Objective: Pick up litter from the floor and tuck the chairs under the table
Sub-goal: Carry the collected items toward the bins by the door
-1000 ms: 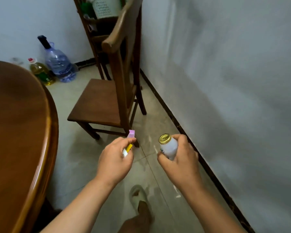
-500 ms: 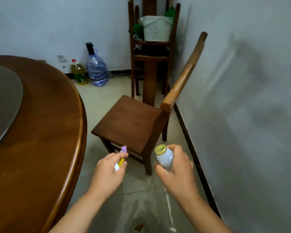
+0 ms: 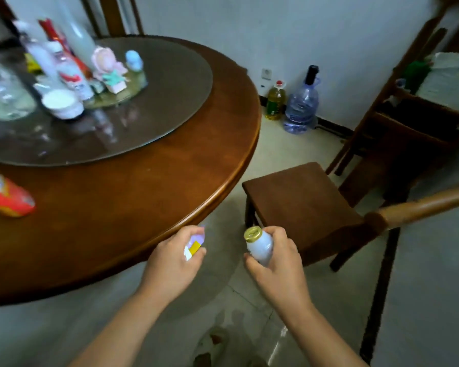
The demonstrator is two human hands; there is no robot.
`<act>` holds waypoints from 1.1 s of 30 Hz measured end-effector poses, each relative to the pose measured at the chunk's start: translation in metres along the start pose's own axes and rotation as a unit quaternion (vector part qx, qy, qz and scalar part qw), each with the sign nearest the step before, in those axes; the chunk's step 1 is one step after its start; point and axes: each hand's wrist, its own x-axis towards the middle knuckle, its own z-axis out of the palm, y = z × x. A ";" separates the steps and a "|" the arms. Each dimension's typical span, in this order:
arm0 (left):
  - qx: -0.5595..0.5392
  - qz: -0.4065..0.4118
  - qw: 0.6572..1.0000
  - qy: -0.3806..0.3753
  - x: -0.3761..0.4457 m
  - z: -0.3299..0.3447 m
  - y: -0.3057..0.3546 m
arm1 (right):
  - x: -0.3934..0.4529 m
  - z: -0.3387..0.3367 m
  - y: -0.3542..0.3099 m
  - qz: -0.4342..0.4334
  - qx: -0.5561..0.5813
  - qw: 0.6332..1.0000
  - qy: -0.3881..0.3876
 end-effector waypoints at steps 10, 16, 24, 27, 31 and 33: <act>0.017 -0.208 0.963 0.168 -0.115 -0.056 -0.070 | -0.025 0.076 -0.063 -0.156 -0.011 0.968 -0.194; -0.011 -0.276 0.926 0.258 -0.172 -0.106 -0.126 | -0.062 0.157 -0.123 -0.265 -0.014 0.923 -0.277; -0.041 -0.296 0.898 0.322 -0.224 -0.202 -0.236 | -0.114 0.283 -0.221 -0.332 -0.023 0.883 -0.331; -0.026 -0.299 0.897 0.324 -0.227 -0.246 -0.279 | -0.127 0.329 -0.258 -0.333 -0.024 0.878 -0.342; -0.021 -0.295 0.898 0.325 -0.216 -0.288 -0.321 | -0.130 0.372 -0.299 -0.337 -0.031 0.875 -0.347; -0.016 -0.299 0.898 0.323 -0.204 -0.304 -0.339 | -0.123 0.390 -0.315 -0.345 -0.035 0.872 -0.345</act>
